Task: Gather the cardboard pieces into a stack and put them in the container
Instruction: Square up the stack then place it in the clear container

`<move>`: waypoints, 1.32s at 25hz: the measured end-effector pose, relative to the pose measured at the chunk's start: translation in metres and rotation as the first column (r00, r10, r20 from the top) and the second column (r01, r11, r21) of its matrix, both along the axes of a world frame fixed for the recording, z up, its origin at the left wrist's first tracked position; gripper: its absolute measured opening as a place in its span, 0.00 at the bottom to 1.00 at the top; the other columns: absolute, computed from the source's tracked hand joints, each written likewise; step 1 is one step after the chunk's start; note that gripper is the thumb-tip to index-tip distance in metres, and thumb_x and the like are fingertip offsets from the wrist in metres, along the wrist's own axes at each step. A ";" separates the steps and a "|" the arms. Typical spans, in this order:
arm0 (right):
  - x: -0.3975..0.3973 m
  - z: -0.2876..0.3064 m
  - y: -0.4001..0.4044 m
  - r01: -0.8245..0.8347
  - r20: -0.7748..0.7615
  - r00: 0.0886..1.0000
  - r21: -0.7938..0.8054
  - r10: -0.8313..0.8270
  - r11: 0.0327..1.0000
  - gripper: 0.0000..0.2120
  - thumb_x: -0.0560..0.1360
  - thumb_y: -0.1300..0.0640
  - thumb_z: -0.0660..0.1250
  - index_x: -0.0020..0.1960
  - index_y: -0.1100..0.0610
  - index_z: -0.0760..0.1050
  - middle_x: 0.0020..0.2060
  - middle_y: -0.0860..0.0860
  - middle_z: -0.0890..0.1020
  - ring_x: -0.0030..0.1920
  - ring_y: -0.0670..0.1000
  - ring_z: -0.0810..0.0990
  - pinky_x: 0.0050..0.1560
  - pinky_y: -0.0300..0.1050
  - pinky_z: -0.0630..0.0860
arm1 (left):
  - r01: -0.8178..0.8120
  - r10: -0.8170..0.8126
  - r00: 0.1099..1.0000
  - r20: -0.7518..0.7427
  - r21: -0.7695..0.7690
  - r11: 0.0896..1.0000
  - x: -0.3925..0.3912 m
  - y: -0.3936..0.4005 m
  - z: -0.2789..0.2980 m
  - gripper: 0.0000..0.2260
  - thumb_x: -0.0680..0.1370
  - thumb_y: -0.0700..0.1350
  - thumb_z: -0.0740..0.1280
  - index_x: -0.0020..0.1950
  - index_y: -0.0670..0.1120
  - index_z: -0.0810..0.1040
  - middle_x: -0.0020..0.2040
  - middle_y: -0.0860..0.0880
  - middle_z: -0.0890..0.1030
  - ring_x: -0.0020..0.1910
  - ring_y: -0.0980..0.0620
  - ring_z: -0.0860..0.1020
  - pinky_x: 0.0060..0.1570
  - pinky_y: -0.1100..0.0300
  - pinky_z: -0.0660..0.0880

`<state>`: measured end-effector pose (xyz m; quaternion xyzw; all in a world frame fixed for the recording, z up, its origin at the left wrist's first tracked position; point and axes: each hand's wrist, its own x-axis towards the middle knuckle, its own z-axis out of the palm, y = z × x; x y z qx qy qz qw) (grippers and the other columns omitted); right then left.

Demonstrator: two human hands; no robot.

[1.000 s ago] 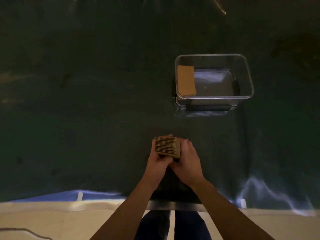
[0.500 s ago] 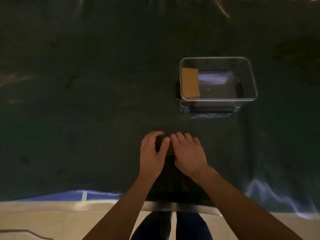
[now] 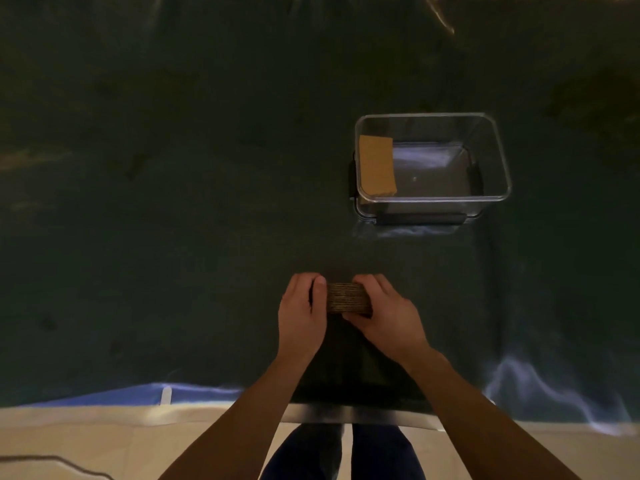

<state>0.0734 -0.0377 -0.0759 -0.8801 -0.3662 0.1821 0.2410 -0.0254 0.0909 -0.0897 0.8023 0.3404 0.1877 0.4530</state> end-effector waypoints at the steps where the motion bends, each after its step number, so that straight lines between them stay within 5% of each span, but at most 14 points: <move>1: 0.000 0.001 -0.002 0.003 0.033 0.999 0.019 -0.004 1.000 0.26 0.67 0.46 0.73 0.62 0.45 0.67 0.57 0.45 0.75 0.48 0.49 0.80 0.41 0.46 0.79 | -0.023 0.024 0.999 0.045 -0.009 1.000 0.000 -0.001 0.003 0.10 0.82 0.48 0.58 0.48 0.48 0.76 0.43 0.53 0.76 0.42 0.59 0.76 0.44 0.68 0.71; 12: -0.005 -0.003 0.001 0.085 -0.031 0.996 0.012 -0.084 0.996 0.27 0.67 0.45 0.73 0.62 0.44 0.66 0.57 0.46 0.76 0.48 0.50 0.80 0.44 0.49 0.80 | -0.088 0.090 0.995 0.041 -0.044 0.995 0.005 0.001 0.003 0.04 0.81 0.53 0.59 0.51 0.58 0.72 0.41 0.58 0.78 0.42 0.59 0.79 0.39 0.72 0.72; 14: -0.004 -0.004 0.001 0.065 -0.075 0.995 -0.052 -0.069 0.996 0.27 0.67 0.45 0.73 0.63 0.43 0.65 0.58 0.46 0.76 0.50 0.51 0.80 0.46 0.51 0.80 | -0.067 0.065 0.997 -0.035 -0.041 0.997 0.007 0.001 0.002 0.04 0.81 0.52 0.59 0.52 0.55 0.72 0.42 0.57 0.79 0.41 0.58 0.79 0.41 0.63 0.77; 16: 0.000 -0.004 0.002 0.055 -0.075 0.995 -0.069 -0.060 0.996 0.27 0.68 0.45 0.73 0.62 0.43 0.65 0.58 0.46 0.76 0.51 0.51 0.80 0.46 0.51 0.79 | -0.033 0.028 0.999 -0.043 -0.136 0.990 0.004 0.007 0.001 0.08 0.81 0.54 0.59 0.55 0.53 0.73 0.47 0.52 0.80 0.47 0.54 0.79 0.49 0.52 0.78; 19: 0.001 -0.003 0.002 0.046 -0.070 0.996 -0.053 -0.049 0.998 0.27 0.67 0.45 0.73 0.62 0.42 0.65 0.57 0.46 0.76 0.50 0.52 0.80 0.46 0.53 0.80 | 0.154 -0.186 0.978 -0.097 -0.272 0.950 -0.021 0.030 -0.003 0.23 0.72 0.62 0.66 0.66 0.59 0.69 0.59 0.52 0.74 0.59 0.63 0.71 0.59 0.65 0.71; 22: -0.001 -0.004 0.000 0.068 -0.066 0.995 -0.048 -0.071 0.997 0.26 0.68 0.45 0.72 0.61 0.41 0.65 0.57 0.45 0.76 0.50 0.52 0.80 0.45 0.52 0.80 | 0.350 -0.387 0.859 -0.336 -0.166 0.922 -0.038 0.047 -0.003 0.37 0.63 0.58 0.75 0.68 0.63 0.62 0.60 0.59 0.67 0.60 0.60 0.66 0.59 0.64 0.68; 25: -0.002 -0.004 -0.001 0.059 -0.053 0.997 -0.044 -0.061 0.997 0.26 0.68 0.45 0.72 0.61 0.42 0.66 0.57 0.45 0.76 0.49 0.51 0.80 0.44 0.50 0.79 | 0.380 -0.414 0.845 -0.338 -0.163 0.910 -0.027 0.053 0.002 0.31 0.66 0.49 0.78 0.62 0.63 0.64 0.52 0.61 0.76 0.50 0.64 0.78 0.50 0.69 0.74; 28: 0.000 0.000 0.001 0.046 -0.005 0.999 -0.034 -0.046 0.998 0.26 0.68 0.45 0.73 0.61 0.42 0.65 0.57 0.45 0.76 0.48 0.50 0.81 0.43 0.49 0.79 | 0.394 -0.413 0.847 -0.335 -0.127 0.910 -0.020 0.060 0.004 0.24 0.69 0.48 0.77 0.55 0.63 0.66 0.41 0.60 0.80 0.41 0.69 0.79 0.38 0.74 0.73; 33: 0.002 0.003 0.000 0.030 -0.129 0.991 -0.024 -0.032 0.999 0.30 0.66 0.48 0.74 0.63 0.40 0.63 0.59 0.43 0.74 0.53 0.48 0.79 0.49 0.53 0.80 | 0.427 -0.433 0.804 -0.409 -0.111 0.898 -0.022 0.061 0.008 0.23 0.70 0.50 0.76 0.56 0.62 0.66 0.40 0.59 0.80 0.39 0.62 0.80 0.38 0.65 0.74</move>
